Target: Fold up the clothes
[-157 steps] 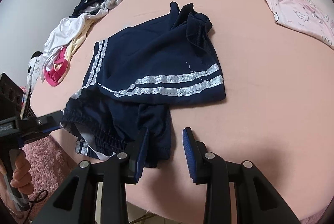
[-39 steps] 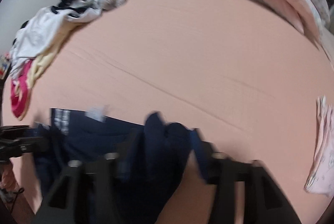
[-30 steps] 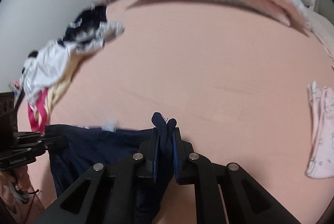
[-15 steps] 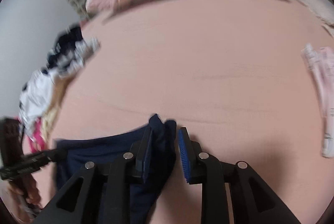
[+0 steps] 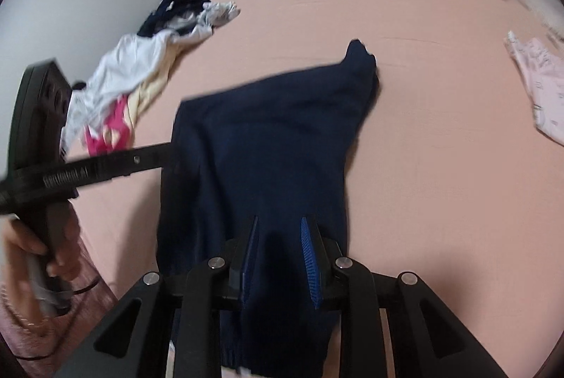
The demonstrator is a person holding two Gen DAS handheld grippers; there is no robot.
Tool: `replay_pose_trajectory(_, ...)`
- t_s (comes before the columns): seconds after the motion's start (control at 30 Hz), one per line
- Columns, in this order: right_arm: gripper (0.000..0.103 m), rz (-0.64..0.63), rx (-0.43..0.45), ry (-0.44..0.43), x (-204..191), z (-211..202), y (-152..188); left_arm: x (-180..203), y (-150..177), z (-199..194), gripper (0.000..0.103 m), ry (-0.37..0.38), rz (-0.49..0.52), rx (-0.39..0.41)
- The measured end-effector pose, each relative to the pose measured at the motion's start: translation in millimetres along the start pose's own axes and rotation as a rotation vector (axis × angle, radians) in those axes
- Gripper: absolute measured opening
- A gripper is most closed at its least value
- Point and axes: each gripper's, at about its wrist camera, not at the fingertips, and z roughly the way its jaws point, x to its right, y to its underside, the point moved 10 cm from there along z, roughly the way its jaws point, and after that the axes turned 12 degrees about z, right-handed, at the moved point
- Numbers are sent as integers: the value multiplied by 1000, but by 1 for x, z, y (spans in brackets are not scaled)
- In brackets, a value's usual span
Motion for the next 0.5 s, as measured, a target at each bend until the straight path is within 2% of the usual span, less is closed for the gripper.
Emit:
replay_pose_trajectory(0.07,24,15,-5,35,11,-5,13,-2,30,-4,31,53,-79,-20)
replay_pose_trajectory(0.17,24,38,-14,88,28,-13,33,13,55,4,31,123,-128,-78)
replay_pose_trajectory(0.2,24,46,-17,106,34,-16,39,19,63,2,31,116,-129,-108)
replay_pose_trajectory(0.23,24,74,20,100,36,-25,37,26,65,-1,31,119,-141,-127)
replay_pose_trajectory(0.33,29,137,120,-29,28,-59,31,43,70,-16,31,130,-145,-108)
replay_pose_trajectory(0.37,33,157,153,-73,25,-71,28,46,70,-18,31,106,-119,-94)
replay_pose_trajectory(0.4,33,147,157,-32,30,-68,29,47,74,-18,31,58,-90,-91)
replay_pose_trajectory(0.47,33,122,160,60,40,-60,30,43,85,-15,31,35,-107,-119)
replay_pose_trajectory(0.5,33,138,136,76,44,-50,33,42,91,-12,31,47,-130,-126)
